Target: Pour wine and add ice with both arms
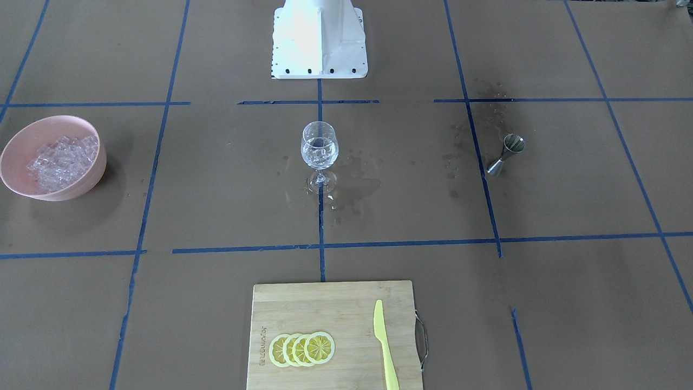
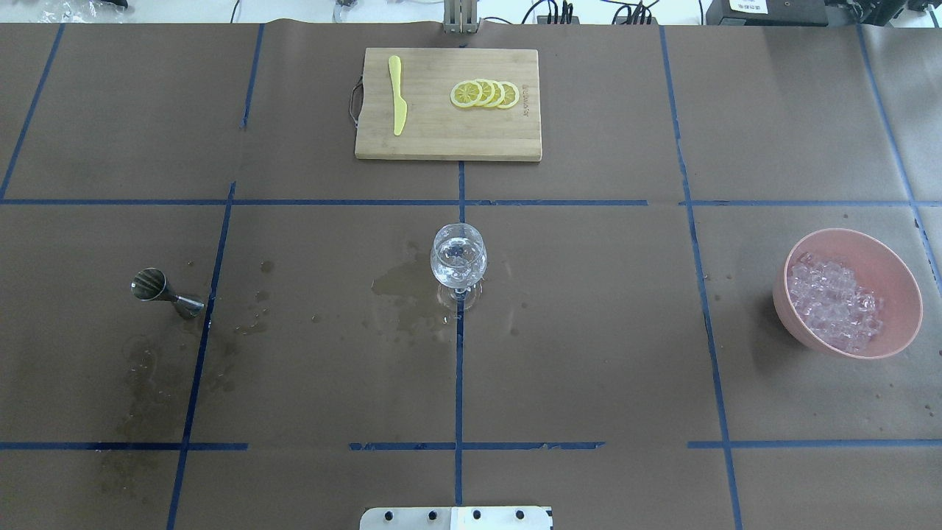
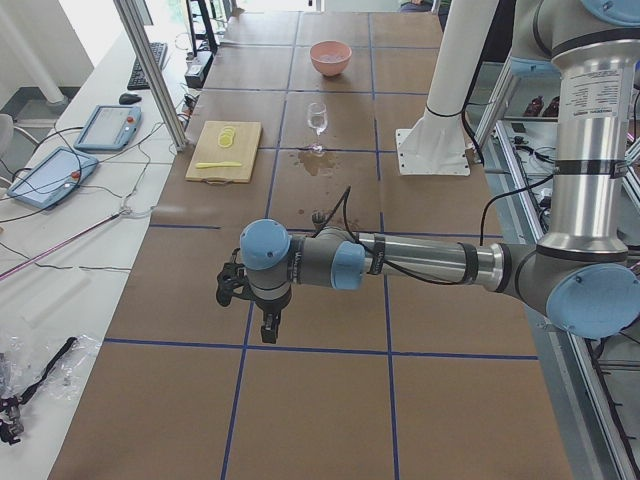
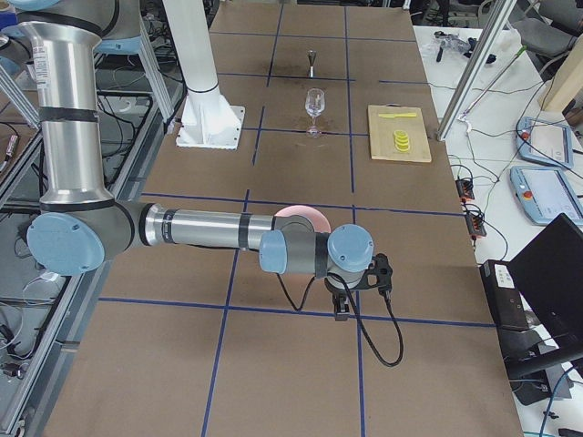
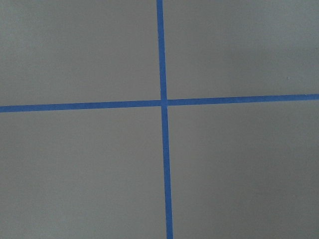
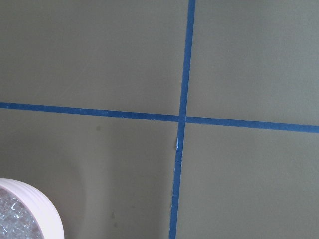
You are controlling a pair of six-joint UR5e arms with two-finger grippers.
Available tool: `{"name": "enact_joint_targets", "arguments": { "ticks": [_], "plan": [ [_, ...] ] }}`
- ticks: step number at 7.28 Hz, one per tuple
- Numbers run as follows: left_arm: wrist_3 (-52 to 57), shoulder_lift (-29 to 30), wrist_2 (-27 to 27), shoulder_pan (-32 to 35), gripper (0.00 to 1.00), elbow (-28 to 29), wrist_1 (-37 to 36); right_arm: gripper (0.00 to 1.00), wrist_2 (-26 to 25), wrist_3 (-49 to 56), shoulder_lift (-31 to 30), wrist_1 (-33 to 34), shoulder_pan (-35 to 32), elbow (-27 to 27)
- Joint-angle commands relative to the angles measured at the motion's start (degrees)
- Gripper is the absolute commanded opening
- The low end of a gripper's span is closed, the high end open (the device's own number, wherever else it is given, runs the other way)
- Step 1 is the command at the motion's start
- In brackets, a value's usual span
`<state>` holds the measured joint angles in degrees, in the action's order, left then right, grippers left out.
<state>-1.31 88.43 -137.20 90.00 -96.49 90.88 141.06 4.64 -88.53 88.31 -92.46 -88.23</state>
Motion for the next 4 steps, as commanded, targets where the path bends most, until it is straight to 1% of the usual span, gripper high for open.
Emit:
{"name": "enact_joint_targets", "arguments": {
  "ticks": [1,2,4],
  "plan": [
    [0.0,0.0,0.0,0.0,1.00,-0.2,0.0,1.00,-0.3,-5.6,-0.2,-0.2,0.0,-3.1],
    [0.1,0.1,0.0,0.0,1.00,-0.2,0.0,1.00,-0.8,-9.1,-0.4,-0.2,0.1,-5.6],
    [0.1,0.2,0.0,0.0,1.00,-0.1,0.0,1.00,-1.0,-9.1,-0.7,-0.2,0.2,-5.8]
  ]
}}
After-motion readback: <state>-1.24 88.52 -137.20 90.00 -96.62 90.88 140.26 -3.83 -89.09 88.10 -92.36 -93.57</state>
